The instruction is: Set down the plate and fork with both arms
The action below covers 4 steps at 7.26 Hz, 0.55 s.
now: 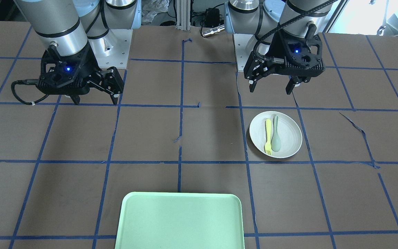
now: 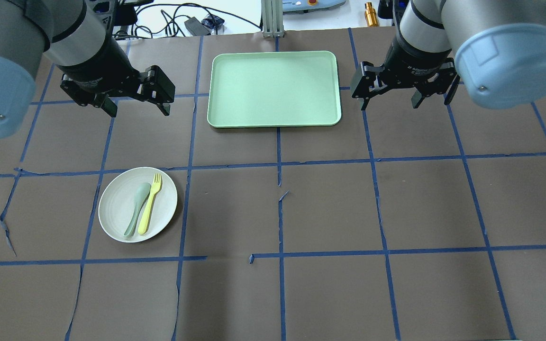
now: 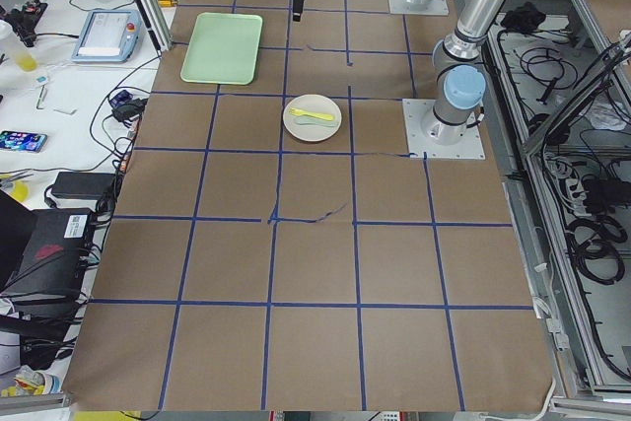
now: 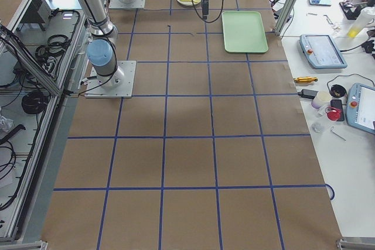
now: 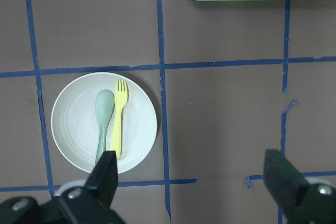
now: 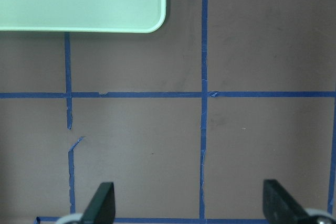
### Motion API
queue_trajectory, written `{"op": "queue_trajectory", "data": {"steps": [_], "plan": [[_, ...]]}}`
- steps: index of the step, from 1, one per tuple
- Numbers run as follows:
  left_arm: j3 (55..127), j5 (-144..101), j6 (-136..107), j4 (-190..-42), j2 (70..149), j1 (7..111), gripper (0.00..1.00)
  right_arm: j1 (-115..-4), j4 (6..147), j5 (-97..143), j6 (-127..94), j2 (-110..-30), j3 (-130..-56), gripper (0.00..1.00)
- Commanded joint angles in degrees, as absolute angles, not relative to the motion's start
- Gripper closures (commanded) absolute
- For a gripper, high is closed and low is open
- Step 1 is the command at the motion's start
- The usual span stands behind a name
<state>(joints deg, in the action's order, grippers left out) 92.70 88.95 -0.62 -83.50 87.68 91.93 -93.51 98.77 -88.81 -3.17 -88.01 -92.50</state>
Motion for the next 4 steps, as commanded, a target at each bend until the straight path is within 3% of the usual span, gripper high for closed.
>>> {"op": "queue_trajectory", "data": {"steps": [1,4], "plan": [[92.64,88.95,-0.53,-83.5,87.89,91.93,0.0,-93.52,99.05,-88.68,-3.25,-87.8,-92.55,0.0],[92.64,88.95,-0.44,-83.5,87.45,91.85,0.0,-93.52,98.96,-88.68,-3.25,-87.89,-92.29,0.0]]}}
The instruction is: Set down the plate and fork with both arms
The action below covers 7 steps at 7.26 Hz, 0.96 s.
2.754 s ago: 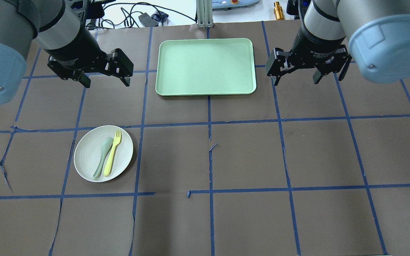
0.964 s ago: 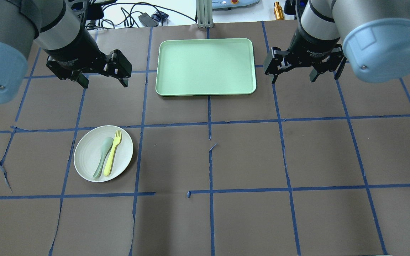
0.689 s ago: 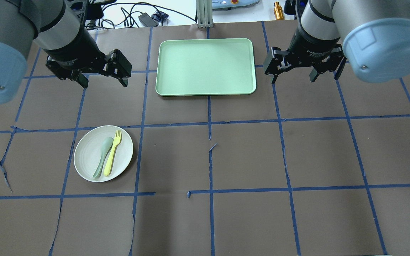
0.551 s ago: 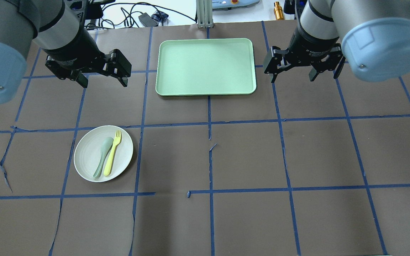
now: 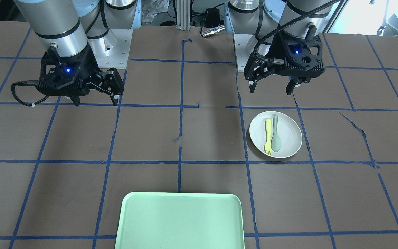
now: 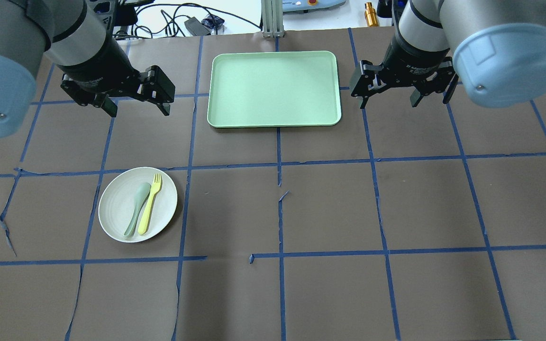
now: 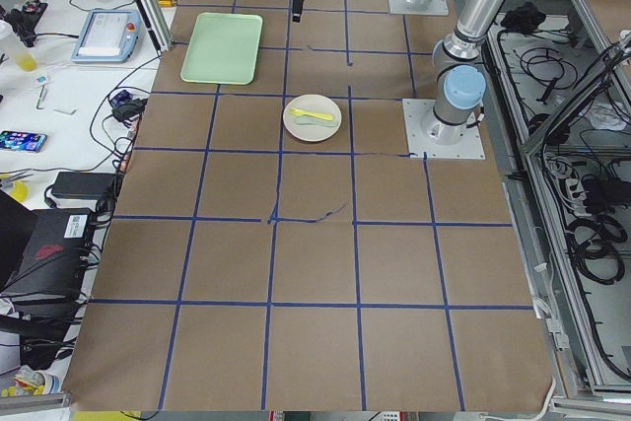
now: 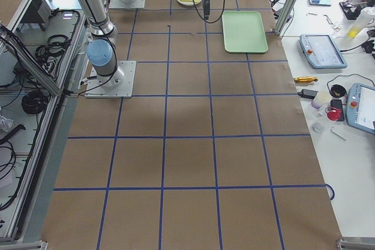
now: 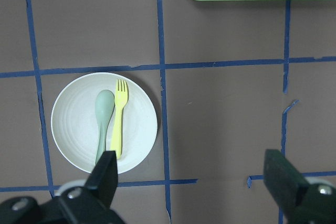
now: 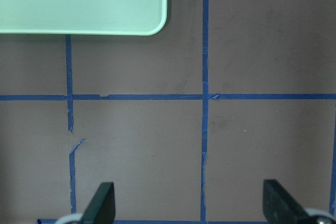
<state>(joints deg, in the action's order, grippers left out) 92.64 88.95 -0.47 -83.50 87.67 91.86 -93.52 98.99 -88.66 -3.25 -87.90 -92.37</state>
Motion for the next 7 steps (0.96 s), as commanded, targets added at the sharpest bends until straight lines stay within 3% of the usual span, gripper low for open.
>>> {"op": "queue_trajectory", "data": {"steps": [1,7], "plan": [[92.72,88.95,-0.44,-83.58,87.54,91.85,0.0,-93.52,98.96,-88.68,-3.25,-87.89,-92.55,0.0],[92.64,88.95,-0.35,-83.67,87.54,91.67,0.0,-93.52,99.23,-88.68,-3.16,-87.71,-92.55,0.0]]}}
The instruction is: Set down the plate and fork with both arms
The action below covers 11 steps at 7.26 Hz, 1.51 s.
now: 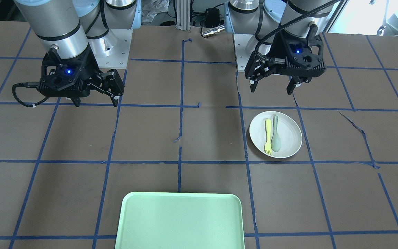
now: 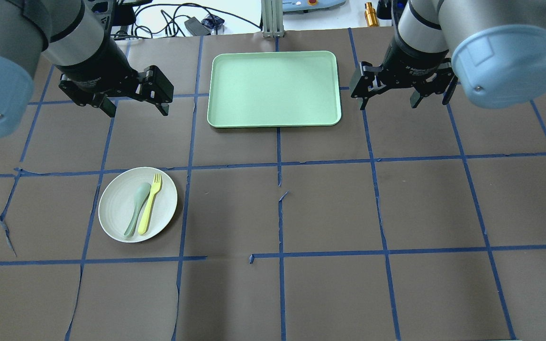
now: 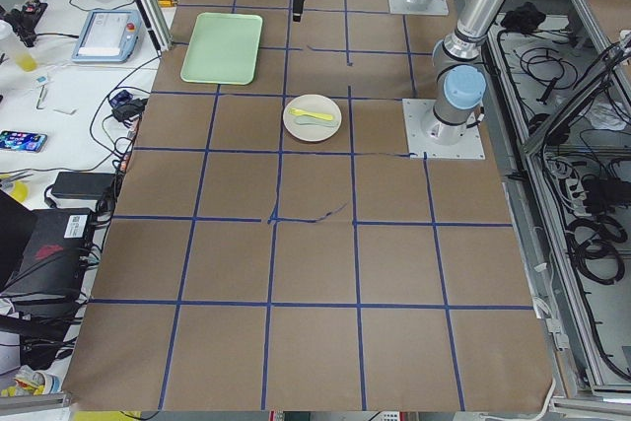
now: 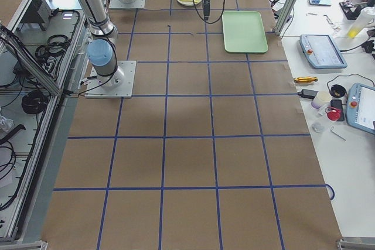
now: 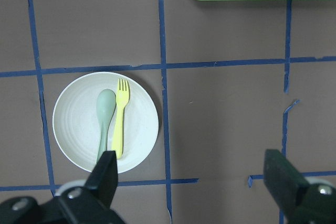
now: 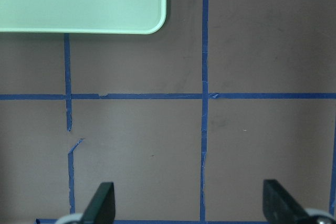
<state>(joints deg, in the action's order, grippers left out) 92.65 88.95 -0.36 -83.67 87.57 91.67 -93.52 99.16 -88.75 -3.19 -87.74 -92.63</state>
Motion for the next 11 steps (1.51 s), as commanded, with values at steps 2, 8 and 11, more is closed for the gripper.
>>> {"op": "queue_trajectory", "data": {"steps": [2,8,11], "plan": [[92.72,88.95,-0.44,-83.67,87.97,91.58,0.0,-93.52,99.14,-88.77,-3.25,-87.71,-92.72,0.0],[105.1,92.1,21.04,-71.98,93.07,75.77,0.0,-93.52,99.23,-88.6,-3.16,-87.36,-92.72,0.0],[107.14,92.45,25.05,-72.6,94.04,73.3,0.0,-93.52,99.23,-88.59,-3.16,-87.36,-92.64,0.0]]}}
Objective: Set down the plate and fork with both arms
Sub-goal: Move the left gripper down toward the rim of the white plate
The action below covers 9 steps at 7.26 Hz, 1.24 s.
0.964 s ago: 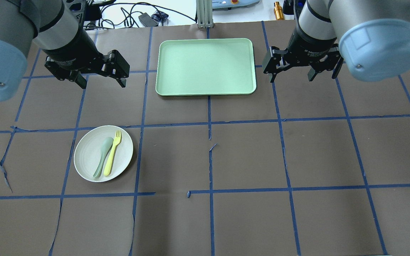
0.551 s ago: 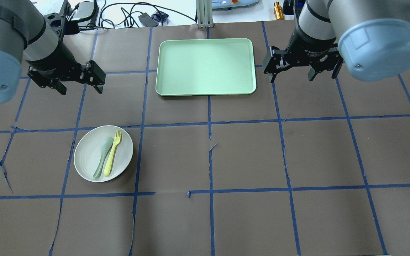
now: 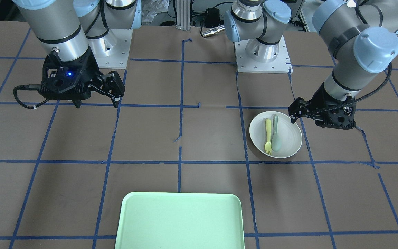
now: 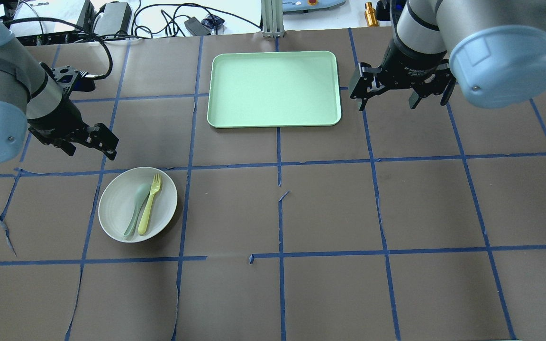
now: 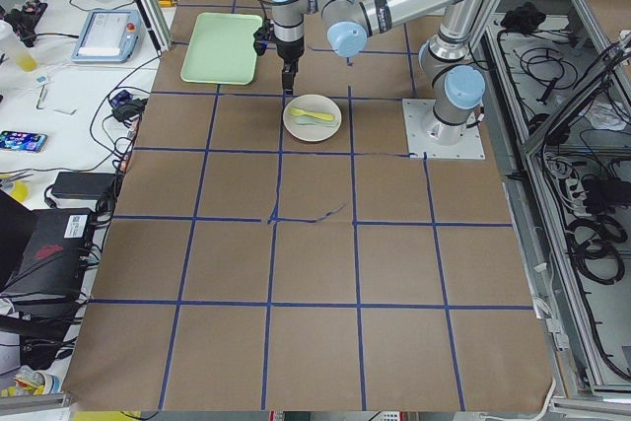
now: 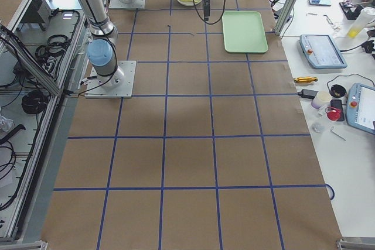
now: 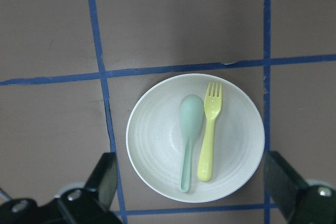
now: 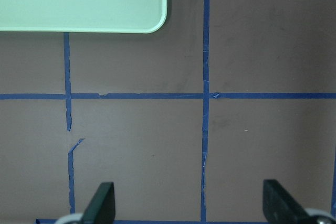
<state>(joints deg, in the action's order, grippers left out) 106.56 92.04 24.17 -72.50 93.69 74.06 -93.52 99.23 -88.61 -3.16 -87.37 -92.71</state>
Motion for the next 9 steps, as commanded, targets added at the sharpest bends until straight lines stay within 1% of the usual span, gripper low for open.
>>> {"op": "queue_trajectory", "data": {"steps": [1,3,5,8,9], "plan": [[107.31,92.11,25.05,-72.6,94.3,73.3,0.0,-93.52,99.23,-88.59,-3.25,-87.36,-92.64,0.0],[107.23,91.58,25.4,-72.42,95.1,73.13,0.0,-93.52,99.32,-88.59,-3.16,-87.28,-92.55,0.0],[107.4,91.93,27.59,-72.51,97.89,73.13,0.0,-93.52,99.32,-88.51,-3.16,-87.19,-92.46,0.0],[110.55,91.23,27.25,-70.58,100.28,70.42,0.01,-93.52,99.32,-88.51,-3.16,-87.27,-92.64,0.0],[113.79,89.4,23.85,-64.14,100.89,70.14,0.01,-93.52,99.32,-88.51,-3.25,-87.28,-92.55,0.0]]}}
